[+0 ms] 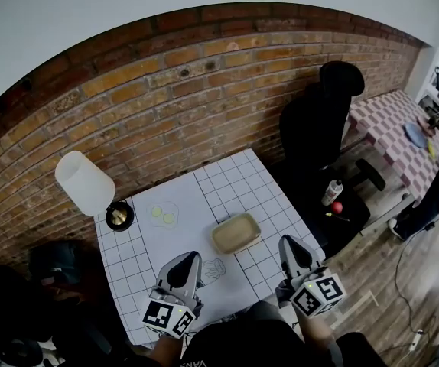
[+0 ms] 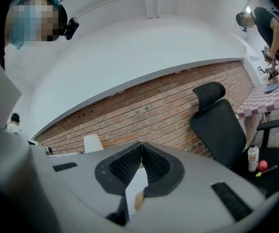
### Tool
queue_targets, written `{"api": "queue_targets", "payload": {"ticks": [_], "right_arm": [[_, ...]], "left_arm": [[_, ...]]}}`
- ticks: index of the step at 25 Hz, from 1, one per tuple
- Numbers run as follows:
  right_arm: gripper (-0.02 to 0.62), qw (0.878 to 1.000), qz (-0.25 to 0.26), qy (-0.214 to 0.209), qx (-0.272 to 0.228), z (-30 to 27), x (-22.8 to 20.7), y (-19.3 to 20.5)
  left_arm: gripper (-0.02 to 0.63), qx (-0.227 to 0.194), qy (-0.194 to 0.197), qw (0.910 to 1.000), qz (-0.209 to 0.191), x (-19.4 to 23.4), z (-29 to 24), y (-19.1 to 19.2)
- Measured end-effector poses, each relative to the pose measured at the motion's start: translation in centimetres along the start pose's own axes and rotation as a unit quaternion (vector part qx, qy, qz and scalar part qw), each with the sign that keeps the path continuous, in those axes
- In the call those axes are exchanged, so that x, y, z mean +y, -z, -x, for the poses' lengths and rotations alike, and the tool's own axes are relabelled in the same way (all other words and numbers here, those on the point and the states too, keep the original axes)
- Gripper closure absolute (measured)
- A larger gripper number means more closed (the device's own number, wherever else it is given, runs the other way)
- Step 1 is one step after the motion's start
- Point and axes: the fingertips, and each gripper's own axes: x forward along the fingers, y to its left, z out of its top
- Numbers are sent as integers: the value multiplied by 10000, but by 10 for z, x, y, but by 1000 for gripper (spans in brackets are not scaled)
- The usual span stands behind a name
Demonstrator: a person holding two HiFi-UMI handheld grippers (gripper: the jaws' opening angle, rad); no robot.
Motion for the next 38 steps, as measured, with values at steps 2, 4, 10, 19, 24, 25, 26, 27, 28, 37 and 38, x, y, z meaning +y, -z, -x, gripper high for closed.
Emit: {"api": "queue_targets", "payload": {"ticks": [2,4,10,19,24,25,26,27,28,37,38], "right_arm": [[592,10000,-17,-46,73,-7,0,4],[592,9998,-35,-117,143,-15,-1,5],[592,9983,0,-473,335,-45,-10,2],[592,9927,62,-1045,600,-86,-37,-2],[592,9902,44,-1184,745,-104,-48,-1],[591,9895,44,-1221,775,-107,-50,1],[592,9888,42,-1257,802,-110,-51,2],[591,9882,41,-1287,825,-112,-53,4],[591,9877,43,-1311,845,-115,-54,5],[592,9818,157,-1488,1173,-129,-66,33],[592,9809,162,-1496,1228,-130,-67,37]], "left_arm": [[597,7,-67,10000,22,5,-1,1],[597,-5,-155,9999,41,10,-3,1],[597,-63,-611,9980,115,24,-14,-1],[597,-133,-1253,9919,189,26,-40,5],[597,-91,-1510,9882,232,31,-51,10],[597,-81,-1561,9874,241,32,-53,11],[597,-70,-1611,9866,249,33,-55,12],[597,-58,-1658,9858,254,34,-56,14],[597,-47,-1700,9851,260,36,-58,15],[597,185,-1995,9793,289,44,-62,40],[597,224,-2027,9785,313,44,-62,44]]}}
